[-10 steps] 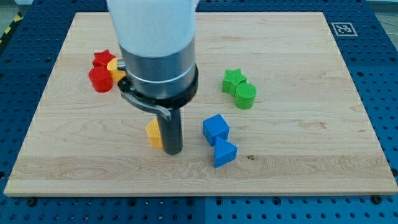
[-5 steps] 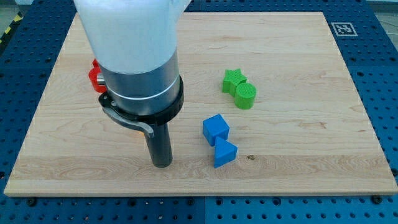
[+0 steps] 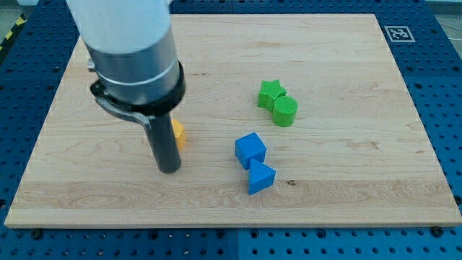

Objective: Push the yellow hexagon towards the yellow heart

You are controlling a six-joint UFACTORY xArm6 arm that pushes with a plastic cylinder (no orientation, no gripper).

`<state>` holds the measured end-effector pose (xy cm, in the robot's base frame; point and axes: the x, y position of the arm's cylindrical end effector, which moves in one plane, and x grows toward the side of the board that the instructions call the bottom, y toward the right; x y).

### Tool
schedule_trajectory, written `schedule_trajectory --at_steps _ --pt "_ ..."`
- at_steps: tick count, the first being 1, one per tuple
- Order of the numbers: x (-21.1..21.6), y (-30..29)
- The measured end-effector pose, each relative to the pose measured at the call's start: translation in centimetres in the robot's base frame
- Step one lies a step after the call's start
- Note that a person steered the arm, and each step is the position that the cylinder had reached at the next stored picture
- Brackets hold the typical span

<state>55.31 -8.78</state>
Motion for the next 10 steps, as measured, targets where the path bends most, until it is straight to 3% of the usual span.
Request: schedule_trajectory --at_steps 1,10 --pt "0.9 0.7" --pt "-5.1 -1.4"
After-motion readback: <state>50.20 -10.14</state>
